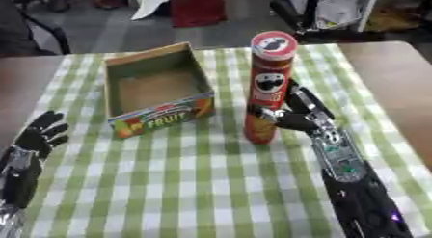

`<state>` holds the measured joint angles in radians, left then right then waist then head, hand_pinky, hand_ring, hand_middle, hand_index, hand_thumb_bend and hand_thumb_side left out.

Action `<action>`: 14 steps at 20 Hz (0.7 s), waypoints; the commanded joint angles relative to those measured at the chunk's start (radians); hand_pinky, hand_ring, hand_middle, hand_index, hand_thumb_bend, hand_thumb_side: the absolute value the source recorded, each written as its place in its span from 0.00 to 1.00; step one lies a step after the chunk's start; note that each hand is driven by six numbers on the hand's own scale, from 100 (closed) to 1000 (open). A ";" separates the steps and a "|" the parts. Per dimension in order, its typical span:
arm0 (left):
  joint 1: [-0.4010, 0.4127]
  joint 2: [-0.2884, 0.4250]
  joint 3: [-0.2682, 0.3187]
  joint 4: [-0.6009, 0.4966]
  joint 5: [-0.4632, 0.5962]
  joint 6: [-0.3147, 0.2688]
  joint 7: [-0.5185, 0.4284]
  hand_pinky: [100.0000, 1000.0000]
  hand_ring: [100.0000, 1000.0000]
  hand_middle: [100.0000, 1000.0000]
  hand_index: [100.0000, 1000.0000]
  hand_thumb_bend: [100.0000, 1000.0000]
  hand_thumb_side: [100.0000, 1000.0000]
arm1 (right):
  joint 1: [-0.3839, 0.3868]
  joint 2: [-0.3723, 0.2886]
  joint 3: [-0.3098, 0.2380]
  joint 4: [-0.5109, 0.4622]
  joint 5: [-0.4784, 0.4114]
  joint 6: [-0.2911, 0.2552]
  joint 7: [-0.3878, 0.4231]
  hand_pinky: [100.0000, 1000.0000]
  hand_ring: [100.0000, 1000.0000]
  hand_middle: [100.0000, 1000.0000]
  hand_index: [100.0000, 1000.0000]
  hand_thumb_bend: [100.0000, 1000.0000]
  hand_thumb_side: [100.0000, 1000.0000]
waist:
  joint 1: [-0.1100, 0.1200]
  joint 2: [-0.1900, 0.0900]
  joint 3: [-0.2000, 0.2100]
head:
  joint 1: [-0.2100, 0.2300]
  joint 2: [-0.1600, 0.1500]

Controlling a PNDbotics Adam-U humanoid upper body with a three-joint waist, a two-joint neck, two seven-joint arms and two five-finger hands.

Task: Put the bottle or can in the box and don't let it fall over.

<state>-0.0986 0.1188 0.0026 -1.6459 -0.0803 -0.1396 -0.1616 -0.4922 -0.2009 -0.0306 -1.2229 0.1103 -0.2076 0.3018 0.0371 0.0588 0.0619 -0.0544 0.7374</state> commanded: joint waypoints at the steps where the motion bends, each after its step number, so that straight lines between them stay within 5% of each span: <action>1: -0.010 0.010 -0.004 -0.013 0.004 -0.002 -0.003 0.88 0.89 0.89 0.97 0.56 0.89 | -0.022 0.002 -0.008 -0.004 0.006 -0.001 -0.011 1.00 1.00 1.00 1.00 0.61 0.35 | 0.000 -0.008 0.002 | -0.003 -0.001; 14: -0.011 0.009 -0.005 -0.012 0.003 -0.002 -0.004 0.88 0.88 0.89 0.97 0.56 0.89 | -0.037 0.030 -0.022 0.018 0.039 0.011 -0.074 1.00 0.98 0.95 0.98 0.51 0.25 | 0.000 -0.008 0.006 | -0.006 0.000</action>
<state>-0.0987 0.1184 -0.0024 -1.6459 -0.0803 -0.1400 -0.1625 -0.5097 -0.1685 -0.0457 -1.1969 0.1424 -0.1968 0.2377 0.0374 0.0588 0.0673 -0.0577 0.7374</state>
